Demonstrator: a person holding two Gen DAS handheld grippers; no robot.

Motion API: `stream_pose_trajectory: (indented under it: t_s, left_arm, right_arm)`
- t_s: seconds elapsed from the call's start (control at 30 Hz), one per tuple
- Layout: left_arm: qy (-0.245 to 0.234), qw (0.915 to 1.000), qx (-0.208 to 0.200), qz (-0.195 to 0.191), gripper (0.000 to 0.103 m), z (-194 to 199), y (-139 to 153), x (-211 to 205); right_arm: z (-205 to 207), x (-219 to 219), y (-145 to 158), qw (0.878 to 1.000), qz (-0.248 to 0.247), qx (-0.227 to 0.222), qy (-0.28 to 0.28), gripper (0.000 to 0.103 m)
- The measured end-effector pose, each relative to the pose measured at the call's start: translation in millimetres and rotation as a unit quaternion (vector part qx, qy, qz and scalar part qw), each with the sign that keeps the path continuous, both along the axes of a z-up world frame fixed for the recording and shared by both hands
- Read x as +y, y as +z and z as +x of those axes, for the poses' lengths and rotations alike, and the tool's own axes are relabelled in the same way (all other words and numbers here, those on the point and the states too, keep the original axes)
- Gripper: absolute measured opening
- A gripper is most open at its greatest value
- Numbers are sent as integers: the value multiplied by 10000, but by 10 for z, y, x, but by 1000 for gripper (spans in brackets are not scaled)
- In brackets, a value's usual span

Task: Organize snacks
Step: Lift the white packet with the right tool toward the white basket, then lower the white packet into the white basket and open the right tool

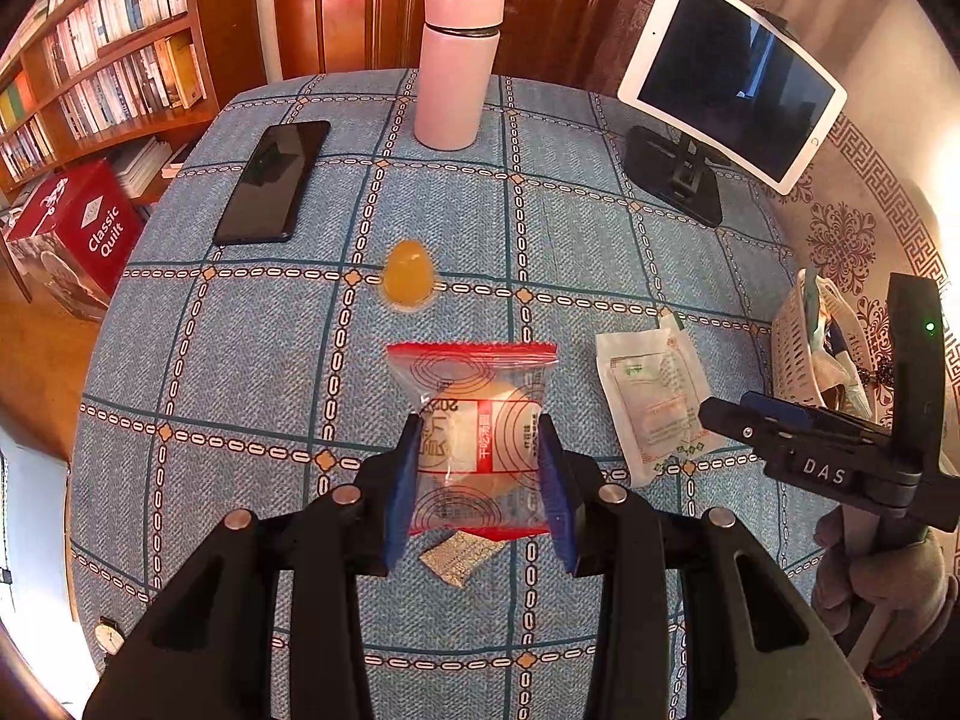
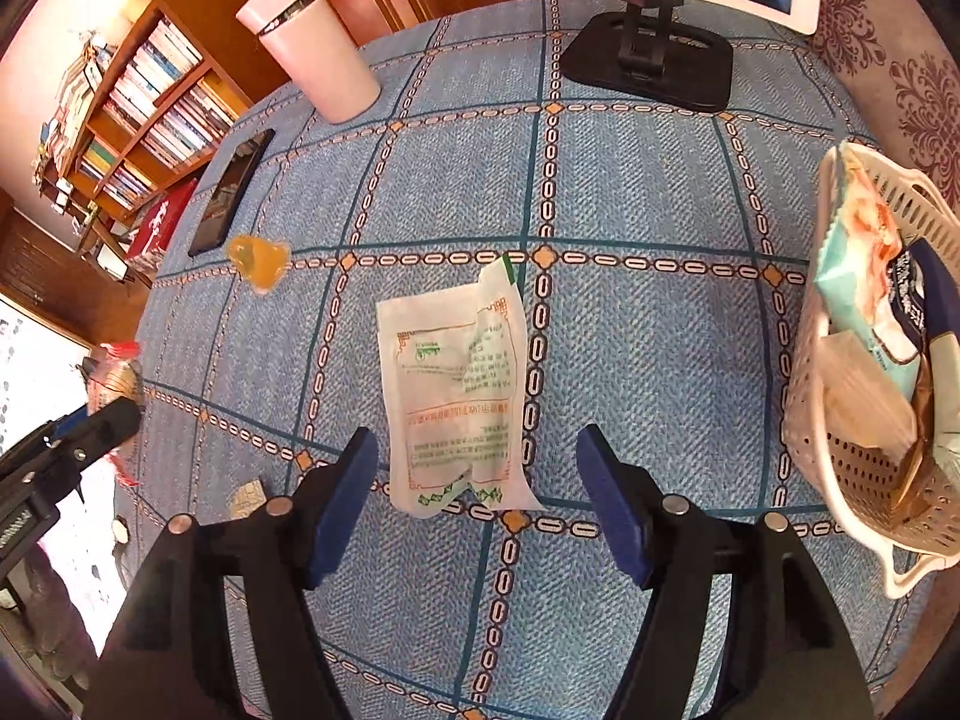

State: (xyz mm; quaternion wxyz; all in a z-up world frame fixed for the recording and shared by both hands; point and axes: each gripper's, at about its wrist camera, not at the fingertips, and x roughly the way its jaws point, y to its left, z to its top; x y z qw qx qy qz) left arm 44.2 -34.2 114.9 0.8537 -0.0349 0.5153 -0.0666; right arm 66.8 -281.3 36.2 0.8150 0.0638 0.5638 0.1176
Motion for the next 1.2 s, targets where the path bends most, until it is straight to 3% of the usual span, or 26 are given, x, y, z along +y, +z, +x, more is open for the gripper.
stream_pose_trajectory:
  t_s: [0.13,0.27,0.37,0.4,0.47,0.63,0.7,0.97,1.2]
  left_arm:
    - [77,10000,21,23,38,-81,0,44]
    - [253,9996,33,77,38,-187,12,171]
    - [430,9990,48,119,38,-255,16,299]
    - [493,9987,56,123,38,-272,15,339]
    - [587,9982,55,121,38,-299,21,399]
    - [635,9979,4,114,38,-319,58,436]
    - [612,9981,-15,108,38,-316,75,416]
    - [356,9993,-72,91,38,-256,107,176]
    - [134,9998,-132,87,38,-242,152,-31]
  right_arm:
    - [109,129,-242,9994,-254,192,99,69]
    - [152,317,-263,9973,-693,19,227,74]
    - [147,458,-249,9935,-1040,-101,448,58]
    - [149,499,-243,9926,-1094,-109,524,45]
    - [135,550,-214,9911,-1200,-135,569,42]
    - [85,411,-27,9977,-513,-126,429,36]
    - [60,321,71,9991,-216,-130,349,26]
    - [-84,-28,286,9994,267,-228,39,25]
    - [-243,-428,682,9960,529,-632,-349,25]
